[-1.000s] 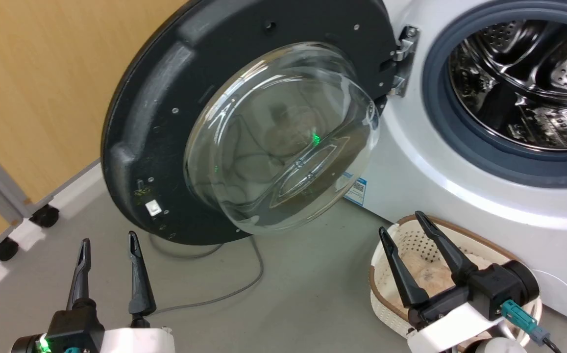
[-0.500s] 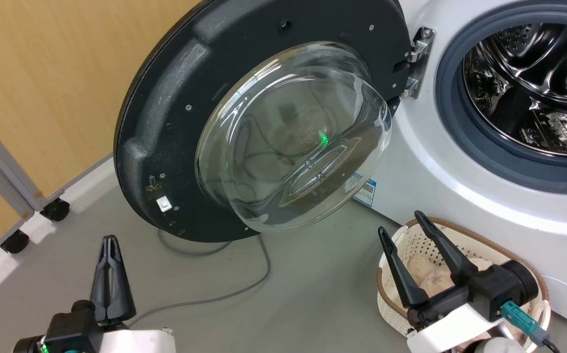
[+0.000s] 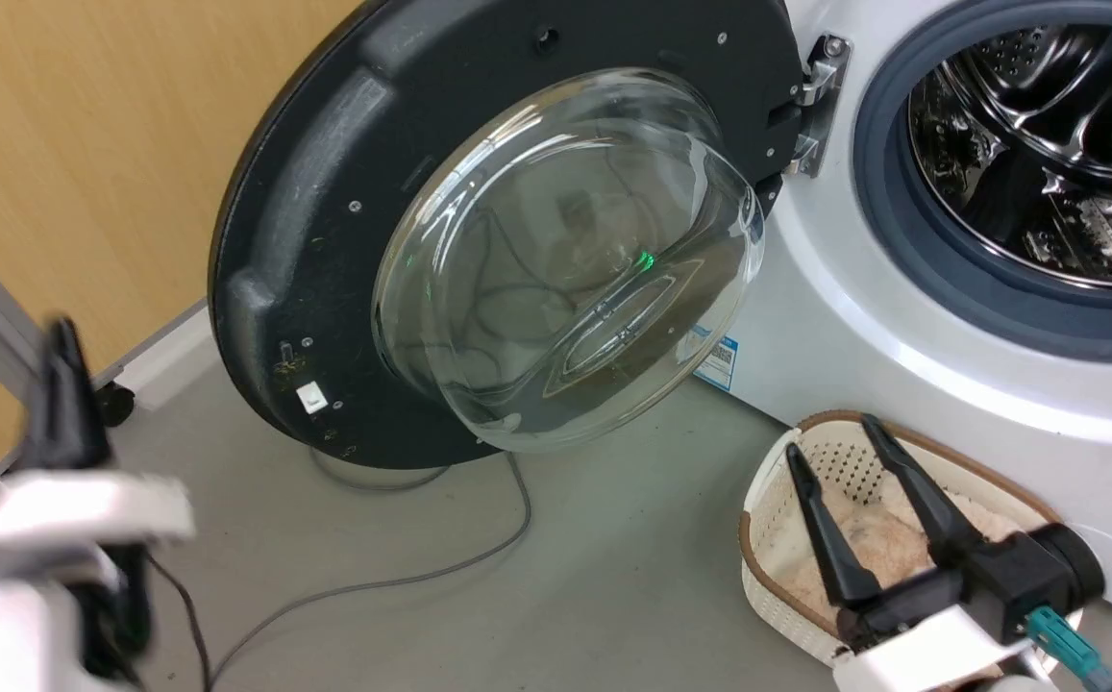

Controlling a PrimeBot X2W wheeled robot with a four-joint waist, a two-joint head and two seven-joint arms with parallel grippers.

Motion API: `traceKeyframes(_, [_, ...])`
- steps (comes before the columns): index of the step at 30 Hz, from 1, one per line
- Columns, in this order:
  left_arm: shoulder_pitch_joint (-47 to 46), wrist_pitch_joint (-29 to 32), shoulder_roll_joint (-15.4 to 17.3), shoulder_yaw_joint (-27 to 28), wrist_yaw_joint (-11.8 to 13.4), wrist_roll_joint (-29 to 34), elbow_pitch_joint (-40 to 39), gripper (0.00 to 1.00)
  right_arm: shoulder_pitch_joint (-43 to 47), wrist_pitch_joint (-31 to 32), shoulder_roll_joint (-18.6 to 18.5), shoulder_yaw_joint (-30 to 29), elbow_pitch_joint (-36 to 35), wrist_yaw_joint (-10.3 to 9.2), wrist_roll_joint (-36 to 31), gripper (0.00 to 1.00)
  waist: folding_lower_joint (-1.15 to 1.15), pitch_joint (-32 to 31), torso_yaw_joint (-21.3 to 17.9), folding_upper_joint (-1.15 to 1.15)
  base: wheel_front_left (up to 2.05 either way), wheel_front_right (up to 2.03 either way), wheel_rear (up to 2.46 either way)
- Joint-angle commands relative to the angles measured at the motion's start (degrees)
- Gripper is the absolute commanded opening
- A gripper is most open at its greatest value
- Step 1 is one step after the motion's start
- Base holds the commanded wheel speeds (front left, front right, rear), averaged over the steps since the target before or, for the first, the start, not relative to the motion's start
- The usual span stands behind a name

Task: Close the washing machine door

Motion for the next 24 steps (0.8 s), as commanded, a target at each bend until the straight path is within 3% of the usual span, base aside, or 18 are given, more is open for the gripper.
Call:
traceKeyframes(1, [-3.4, 1.1, 1.5, 1.0, -0.8, -1.5, 1.9, 0.0, 1.2, -0.2, -0.1, -0.6, -0.7, 0.03, -0.6, 1.0, 0.0, 0.4, -0.1, 0.0, 0.0, 0.0, 0.0])
traceKeyframes(5, [-11.1, 6.1, 4.6, 5.0, -2.8, -8.5, 10.1, 0.0, 1.7, -0.2, -0.1, -0.8, -1.7, 0.03, -1.3, 1.0, 0.0, 1.8, -1.9, 0.0, 0.0, 0.0, 0.0])
traceKeyframes(9, [-18.2, 12.3, 5.2, 10.6, -3.9, -19.3, 19.4, 0.0, 1.1, -0.2, -0.2, -0.6, -2.0, 0.03, -1.6, 1.0, 0.0, 3.2, -3.9, 0.0, 0.0, 0.0, 0.0])
traceKeyframes(15, [-26.2, 23.8, 5.5, 18.7, -2.6, -34.3, 31.3, 0.0, 0.1, -0.2, -0.8, -0.2, -2.0, 0.03, -1.7, 1.0, 0.0, 4.8, -6.0, 0.0, 0.0, 0.0, 0.0])
traceKeyframes(18, [-28.1, 31.1, 6.0, 20.1, -2.7, -39.2, 34.9, 0.0, -0.3, -0.2, -1.0, -0.3, -2.1, 0.03, -1.8, 1.0, 0.0, 5.3, -6.7, 0.0, 0.0, 0.0, 0.0])
traceKeyframes(24, [-27.1, 42.9, 7.1, 18.0, -5.4, -43.0, 36.8, 0.0, -0.6, -0.2, -0.9, -0.6, -2.1, 0.03, -1.6, 1.0, 0.0, 5.3, -7.7, 0.0, 0.0, 0.0, 0.0])
